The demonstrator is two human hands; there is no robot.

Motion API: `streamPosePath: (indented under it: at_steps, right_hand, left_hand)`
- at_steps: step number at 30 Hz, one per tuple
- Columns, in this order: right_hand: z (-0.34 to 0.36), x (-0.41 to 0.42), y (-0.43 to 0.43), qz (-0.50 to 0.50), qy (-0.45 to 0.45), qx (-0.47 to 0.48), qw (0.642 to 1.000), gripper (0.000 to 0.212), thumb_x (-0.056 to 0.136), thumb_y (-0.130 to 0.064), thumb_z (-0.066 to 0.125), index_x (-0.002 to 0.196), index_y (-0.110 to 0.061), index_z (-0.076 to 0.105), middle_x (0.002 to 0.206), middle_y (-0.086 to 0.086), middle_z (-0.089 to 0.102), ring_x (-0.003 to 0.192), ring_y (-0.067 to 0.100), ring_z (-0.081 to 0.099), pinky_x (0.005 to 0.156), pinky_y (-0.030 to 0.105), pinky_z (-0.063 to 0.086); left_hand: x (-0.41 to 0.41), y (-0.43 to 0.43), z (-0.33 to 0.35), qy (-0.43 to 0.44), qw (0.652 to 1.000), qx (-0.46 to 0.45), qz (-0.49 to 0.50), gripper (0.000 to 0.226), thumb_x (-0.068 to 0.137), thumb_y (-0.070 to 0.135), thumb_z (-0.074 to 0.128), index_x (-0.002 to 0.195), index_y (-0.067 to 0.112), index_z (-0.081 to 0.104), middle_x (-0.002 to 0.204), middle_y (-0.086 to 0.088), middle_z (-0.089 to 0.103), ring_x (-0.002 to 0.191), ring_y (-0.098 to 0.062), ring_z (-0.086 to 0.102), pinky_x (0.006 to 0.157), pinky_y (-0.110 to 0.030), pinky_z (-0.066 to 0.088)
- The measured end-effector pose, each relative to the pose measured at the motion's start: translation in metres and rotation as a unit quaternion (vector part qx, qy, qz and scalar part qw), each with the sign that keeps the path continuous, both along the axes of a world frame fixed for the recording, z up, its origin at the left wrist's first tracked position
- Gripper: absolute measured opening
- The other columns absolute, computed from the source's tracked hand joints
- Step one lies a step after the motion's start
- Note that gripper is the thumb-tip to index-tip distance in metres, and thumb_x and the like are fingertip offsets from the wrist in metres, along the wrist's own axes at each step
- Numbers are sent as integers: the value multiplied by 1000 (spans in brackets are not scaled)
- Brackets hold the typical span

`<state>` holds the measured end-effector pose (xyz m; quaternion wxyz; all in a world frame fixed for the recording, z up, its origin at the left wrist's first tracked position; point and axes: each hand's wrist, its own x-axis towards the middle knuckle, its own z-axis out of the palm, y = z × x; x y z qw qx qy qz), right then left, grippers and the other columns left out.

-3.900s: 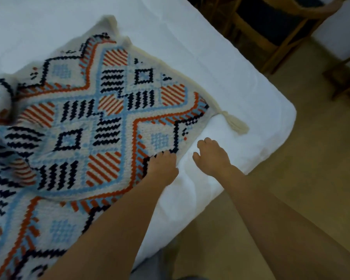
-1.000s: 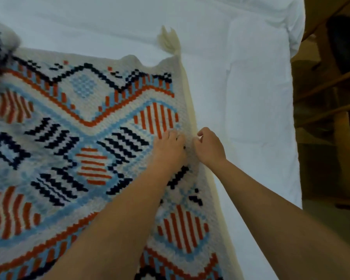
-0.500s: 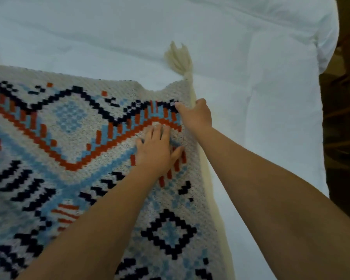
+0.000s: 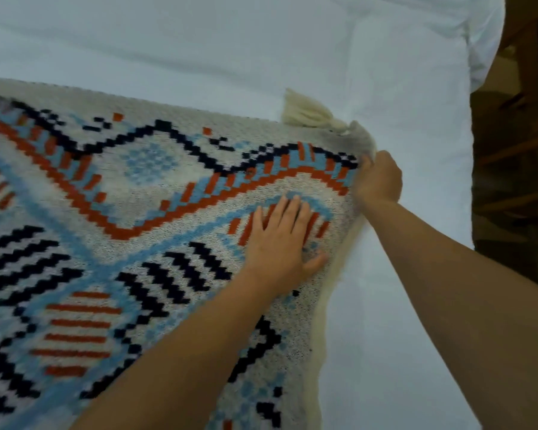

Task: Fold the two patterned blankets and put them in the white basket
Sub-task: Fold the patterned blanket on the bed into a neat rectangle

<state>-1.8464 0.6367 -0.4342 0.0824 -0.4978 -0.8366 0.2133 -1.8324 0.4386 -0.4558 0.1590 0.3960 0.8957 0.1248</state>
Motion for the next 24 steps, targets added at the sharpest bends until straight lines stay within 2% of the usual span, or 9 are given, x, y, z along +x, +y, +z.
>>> streamPosePath:
  at_steps: [3, 5, 7, 10, 13, 16, 19, 22, 24]
  right_hand:
    - [-6, 35, 29, -50, -33, -15, 998, 29, 98, -34, 37, 95, -8, 49, 87, 5, 49, 77, 23, 46, 65, 33, 34]
    - [-16, 44, 30, -42, -28, -45, 998, 27, 98, -36, 37, 90, -11, 45, 85, 4, 49, 75, 23, 46, 64, 32, 33]
    - [-23, 46, 21, -22, -7, -93, 995, 31, 96, -42, 38, 90, -12, 40, 78, 0, 48, 71, 21, 46, 62, 32, 33]
    - [-21, 56, 12, -44, 60, -186, 980, 40, 89, -54, 45, 91, -15, 38, 73, -7, 44, 65, 13, 45, 55, 29, 34]
    - [-13, 78, -5, -65, 101, -252, 960, 43, 82, -59, 53, 80, -18, 40, 72, -7, 44, 63, 8, 44, 53, 26, 35]
    - [-11, 111, -45, -56, 97, -310, 944, 40, 78, -56, 61, 68, -21, 44, 70, -5, 51, 63, 12, 49, 54, 27, 39]
    - [-12, 141, -91, -52, 107, -371, 921, 29, 76, -48, 67, 80, -20, 58, 85, -2, 65, 79, 16, 61, 70, 31, 51]
    - [-12, 160, -129, -50, 103, -405, 907, 33, 79, -38, 66, 102, -14, 63, 101, 4, 68, 93, 21, 63, 84, 35, 53]
    - [-10, 171, -150, -37, 83, -412, 907, 29, 82, -32, 62, 103, -13, 64, 101, 6, 68, 96, 25, 62, 89, 40, 51]
  left_hand:
    - [29, 27, -5, 6, 999, -25, -34, 94, 80, 75, 24, 147, 19, -10, 158, -3, -9, 144, -21, -15, 104, -50, -24]
    - [40, 37, -11, 17, 997, -64, -30, 98, 78, 77, 22, 147, 17, -11, 157, -6, -13, 142, -25, -20, 102, -52, -29]
    - [43, 37, -16, 30, 994, -100, -23, 100, 76, 78, 20, 146, 14, -14, 156, -8, -15, 141, -26, -22, 103, -54, -28]
    - [48, 35, -14, 30, 992, -122, -4, 102, 76, 79, 16, 143, 12, -21, 155, -8, -20, 141, -26, -24, 105, -52, -23]
    - [64, 36, -8, 20, 993, -117, 23, 102, 76, 79, 16, 135, 11, -31, 154, -8, -23, 141, -24, -24, 108, -50, -18]
    - [98, 22, -6, 7, 993, -116, 25, 100, 79, 77, 18, 131, 10, -35, 152, -8, -28, 138, -24, -28, 105, -47, -23]
    - [137, -10, -1, -16, 993, -90, 76, 92, 87, 64, 28, 143, 9, -20, 157, -9, -13, 143, -24, -17, 107, -42, -21]
    - [169, -38, 11, -47, 981, -65, 176, 82, 88, 51, 43, 149, 13, 3, 158, -8, 5, 145, -24, -4, 113, -41, -12]
    - [188, -52, 17, -53, 976, -64, 202, 81, 86, 51, 45, 148, 14, 9, 157, -8, 9, 145, -24, -2, 114, -42, -10]
